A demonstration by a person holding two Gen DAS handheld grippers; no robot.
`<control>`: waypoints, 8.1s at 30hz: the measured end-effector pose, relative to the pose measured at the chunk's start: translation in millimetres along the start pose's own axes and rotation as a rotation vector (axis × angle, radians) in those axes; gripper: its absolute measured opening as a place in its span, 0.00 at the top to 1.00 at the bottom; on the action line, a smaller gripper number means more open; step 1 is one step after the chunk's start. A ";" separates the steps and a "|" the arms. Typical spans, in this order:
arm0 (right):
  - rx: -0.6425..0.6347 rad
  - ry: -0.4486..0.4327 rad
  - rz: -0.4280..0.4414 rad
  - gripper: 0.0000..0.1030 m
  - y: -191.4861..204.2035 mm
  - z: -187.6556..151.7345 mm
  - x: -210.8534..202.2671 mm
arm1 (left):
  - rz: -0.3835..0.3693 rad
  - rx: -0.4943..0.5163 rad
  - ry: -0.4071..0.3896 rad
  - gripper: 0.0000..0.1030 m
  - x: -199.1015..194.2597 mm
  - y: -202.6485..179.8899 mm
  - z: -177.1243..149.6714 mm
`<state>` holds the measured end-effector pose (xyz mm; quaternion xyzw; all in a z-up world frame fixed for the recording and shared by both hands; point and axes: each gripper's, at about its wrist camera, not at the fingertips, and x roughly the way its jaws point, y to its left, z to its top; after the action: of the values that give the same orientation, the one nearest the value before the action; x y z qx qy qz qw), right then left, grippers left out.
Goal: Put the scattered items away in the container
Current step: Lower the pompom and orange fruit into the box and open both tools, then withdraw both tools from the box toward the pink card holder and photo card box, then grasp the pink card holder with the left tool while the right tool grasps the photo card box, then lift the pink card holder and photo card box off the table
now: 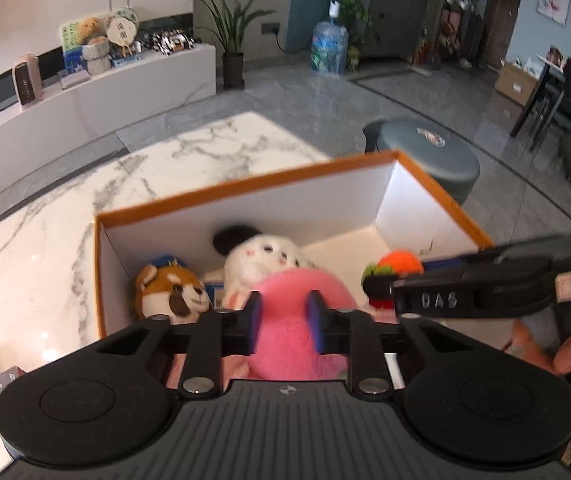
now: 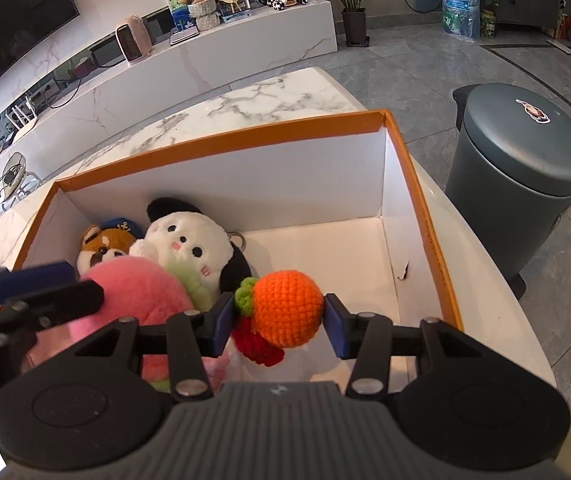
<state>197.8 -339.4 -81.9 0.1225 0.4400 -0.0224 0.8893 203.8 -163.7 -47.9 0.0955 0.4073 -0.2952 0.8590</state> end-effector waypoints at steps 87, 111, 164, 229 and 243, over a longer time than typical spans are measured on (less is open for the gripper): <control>-0.334 -0.106 0.135 0.40 204.7 -79.3 -106.4 | 0.183 -0.421 -0.161 0.54 -178.4 103.5 -134.6; -0.468 0.030 0.176 0.40 300.1 -91.3 -22.2 | 0.307 -0.444 -0.085 0.54 -158.0 190.7 -172.5; -0.772 0.154 0.234 0.26 359.2 -24.5 95.0 | 0.232 0.017 0.094 0.28 -20.7 303.5 -97.6; -0.684 0.128 0.223 0.46 312.3 -143.5 -27.4 | 0.423 0.142 0.175 0.11 -132.8 174.9 -236.5; -0.663 0.169 0.243 0.44 320.0 -134.4 3.9 | 0.296 0.067 0.171 0.06 -107.8 198.6 -230.8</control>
<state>143.0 2.8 -99.9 -0.1196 0.4774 0.2377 0.8374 118.1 136.3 -131.6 0.2076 0.4504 -0.1694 0.8517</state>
